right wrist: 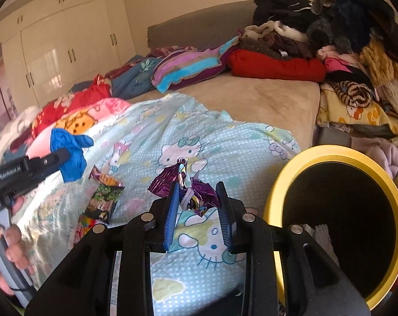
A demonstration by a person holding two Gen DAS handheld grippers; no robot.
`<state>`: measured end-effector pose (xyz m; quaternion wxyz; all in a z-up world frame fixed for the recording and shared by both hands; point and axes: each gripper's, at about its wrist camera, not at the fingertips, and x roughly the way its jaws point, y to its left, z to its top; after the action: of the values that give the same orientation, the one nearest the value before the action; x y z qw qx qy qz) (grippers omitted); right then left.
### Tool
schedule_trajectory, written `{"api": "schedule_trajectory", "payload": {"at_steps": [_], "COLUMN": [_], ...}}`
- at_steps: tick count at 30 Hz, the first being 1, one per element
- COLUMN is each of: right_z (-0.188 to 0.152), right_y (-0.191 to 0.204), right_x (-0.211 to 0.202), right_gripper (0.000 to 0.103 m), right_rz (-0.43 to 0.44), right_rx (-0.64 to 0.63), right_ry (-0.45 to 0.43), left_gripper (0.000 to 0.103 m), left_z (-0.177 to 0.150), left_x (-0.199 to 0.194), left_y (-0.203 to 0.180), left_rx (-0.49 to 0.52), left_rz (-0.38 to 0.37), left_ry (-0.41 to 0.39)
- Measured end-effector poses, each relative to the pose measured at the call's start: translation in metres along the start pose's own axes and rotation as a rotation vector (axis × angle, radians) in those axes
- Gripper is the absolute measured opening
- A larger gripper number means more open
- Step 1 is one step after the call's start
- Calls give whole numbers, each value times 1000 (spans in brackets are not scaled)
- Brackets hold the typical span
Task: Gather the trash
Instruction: 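Carry the blue bag and purple wrappers over the bin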
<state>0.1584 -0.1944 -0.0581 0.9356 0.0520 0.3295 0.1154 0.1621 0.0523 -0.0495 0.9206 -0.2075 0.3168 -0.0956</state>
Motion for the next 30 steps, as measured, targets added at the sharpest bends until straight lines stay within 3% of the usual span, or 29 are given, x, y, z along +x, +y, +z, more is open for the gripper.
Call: {"api": "schedule_trajectory", "payload": {"at_steps": [16,30], "right_z": [11,15], "right_y": [-44,-68], "right_x": [-56,-85], "right_gripper": [27,27], "right_rz": [29,25], "right_rx": [96,128], "right_ry": [-58,-96], "left_gripper": [12,12], "left_z": [-11,-16], "left_x": [-8,-18], "left_y": [-74,-109], "left_rx": [121,181], "left_rz": [-96,-139], "left_ry": [19,17]}}
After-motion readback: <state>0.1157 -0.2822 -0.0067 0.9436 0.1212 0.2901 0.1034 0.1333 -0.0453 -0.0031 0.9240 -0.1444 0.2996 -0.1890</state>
